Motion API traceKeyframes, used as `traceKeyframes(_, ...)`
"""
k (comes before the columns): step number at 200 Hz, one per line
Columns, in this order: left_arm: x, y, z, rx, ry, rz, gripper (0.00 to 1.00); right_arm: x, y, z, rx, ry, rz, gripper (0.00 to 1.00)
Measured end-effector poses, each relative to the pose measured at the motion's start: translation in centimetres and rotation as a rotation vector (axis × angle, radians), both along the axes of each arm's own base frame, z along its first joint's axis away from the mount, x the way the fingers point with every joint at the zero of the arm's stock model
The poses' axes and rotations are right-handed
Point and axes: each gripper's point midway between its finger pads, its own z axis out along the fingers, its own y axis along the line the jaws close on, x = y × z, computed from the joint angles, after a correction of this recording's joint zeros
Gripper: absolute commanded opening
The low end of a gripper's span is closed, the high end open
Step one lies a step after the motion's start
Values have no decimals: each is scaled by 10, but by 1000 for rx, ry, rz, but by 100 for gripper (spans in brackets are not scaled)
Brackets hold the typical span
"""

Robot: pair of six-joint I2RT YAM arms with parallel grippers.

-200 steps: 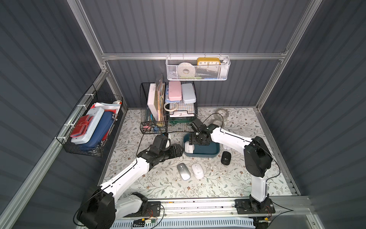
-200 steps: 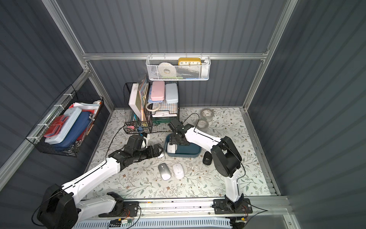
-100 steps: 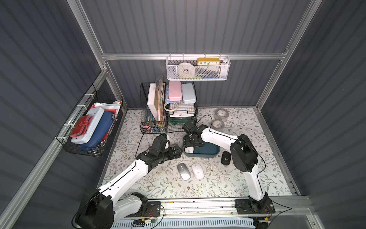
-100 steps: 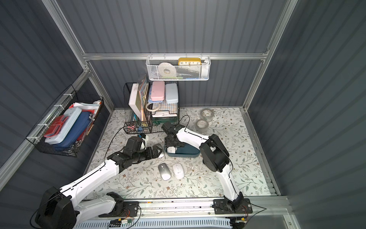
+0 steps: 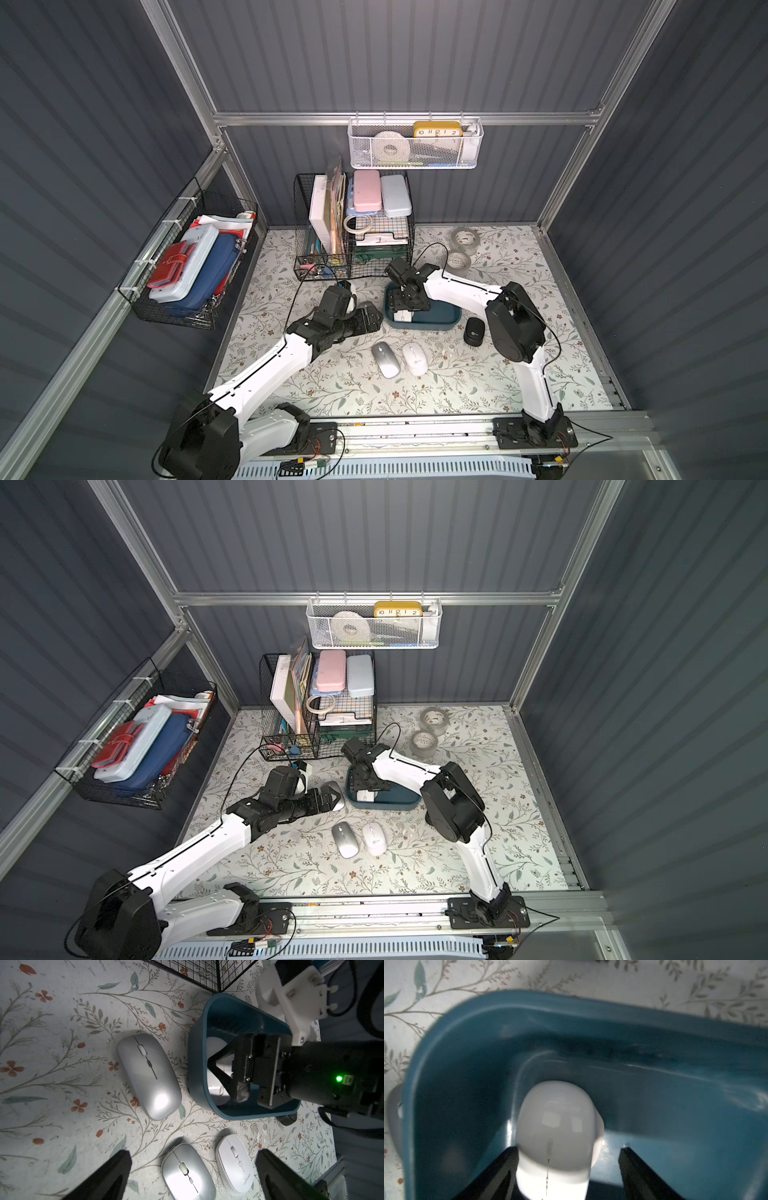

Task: Take out the mouse from the storage box
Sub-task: Pick up the mouse from the storage box.

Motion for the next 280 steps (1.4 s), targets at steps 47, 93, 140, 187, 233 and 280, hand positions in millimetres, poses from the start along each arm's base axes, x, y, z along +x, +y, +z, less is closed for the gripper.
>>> traceKeyframes(47, 0, 0, -4, 5, 13, 2, 99, 0, -3, 7, 5, -8, -5, 85)
traceKeyframes(93, 0, 0, -4, 5, 13, 2, 99, 6, 17, 13, -5, -30, 13, 88)
traceKeyframes(140, -1, 1, 3, -5, -4, 3, 99, 8, 4, -9, -82, 12, -6, 88)
traceKeyframes(187, -1, 0, 3, -5, -4, 3, 99, 5, 4, -18, -87, 36, -3, 80)
traceKeyframes(233, -1, 0, 2, -6, -2, 4, 99, 3, 4, -21, -91, 45, 0, 67)
traceKeyframes(280, -1, 1, 2, -4, 1, 5, 99, 1, -2, -2, -91, 17, -3, 64)
